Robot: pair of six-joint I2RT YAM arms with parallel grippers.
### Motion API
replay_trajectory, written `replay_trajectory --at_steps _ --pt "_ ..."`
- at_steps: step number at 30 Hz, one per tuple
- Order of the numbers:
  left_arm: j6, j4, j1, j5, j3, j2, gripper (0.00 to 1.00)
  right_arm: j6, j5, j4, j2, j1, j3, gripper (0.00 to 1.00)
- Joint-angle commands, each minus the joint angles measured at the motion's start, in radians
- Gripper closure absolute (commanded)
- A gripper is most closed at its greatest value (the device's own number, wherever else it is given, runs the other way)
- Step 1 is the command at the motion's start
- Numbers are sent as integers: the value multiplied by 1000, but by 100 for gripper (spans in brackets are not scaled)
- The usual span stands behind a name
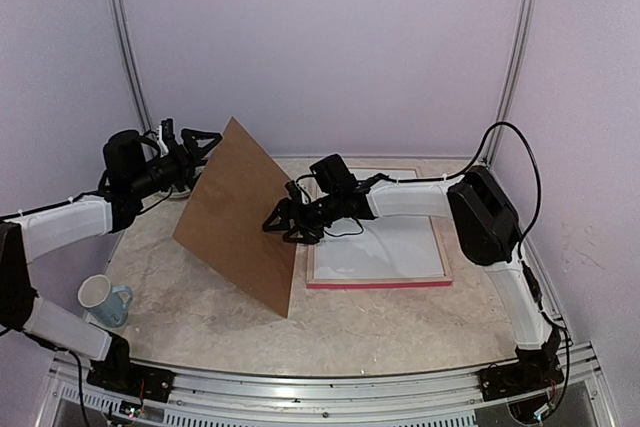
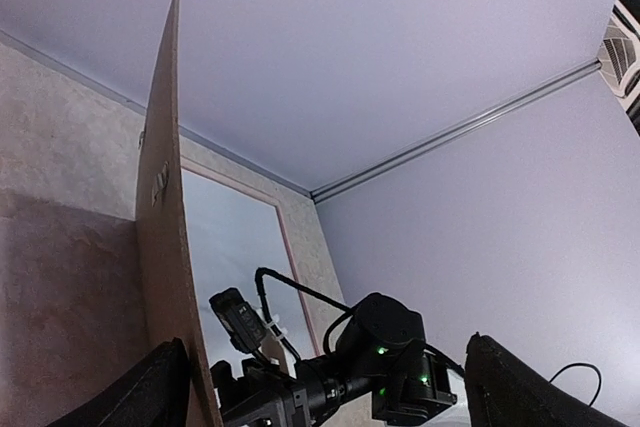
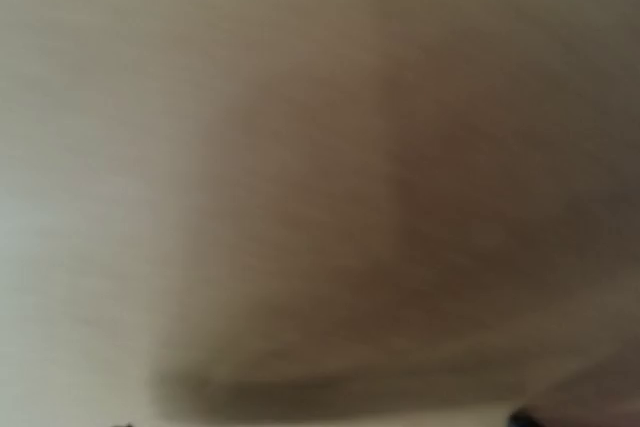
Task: Put the photo into the frame
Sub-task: Turn over the backboard at the center of the board.
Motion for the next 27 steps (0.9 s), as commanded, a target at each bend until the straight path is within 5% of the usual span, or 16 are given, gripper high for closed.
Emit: replay_trajectory --at_steps 1,11,17,27 --pt "-37 79 -47 37 41 -2 6 -32 61 -51 -60 -9 -93 20" --pt "-65 157 -141 16 78 60 6 -46 78 -14 -152 -43 -211 18" --pt "-87 213 -179 7 86 105 6 -82 94 -1 -219 -63 -252 1" --pt "-117 293 -209 6 83 157 5 61 -71 328 -285 -117 -439 1"
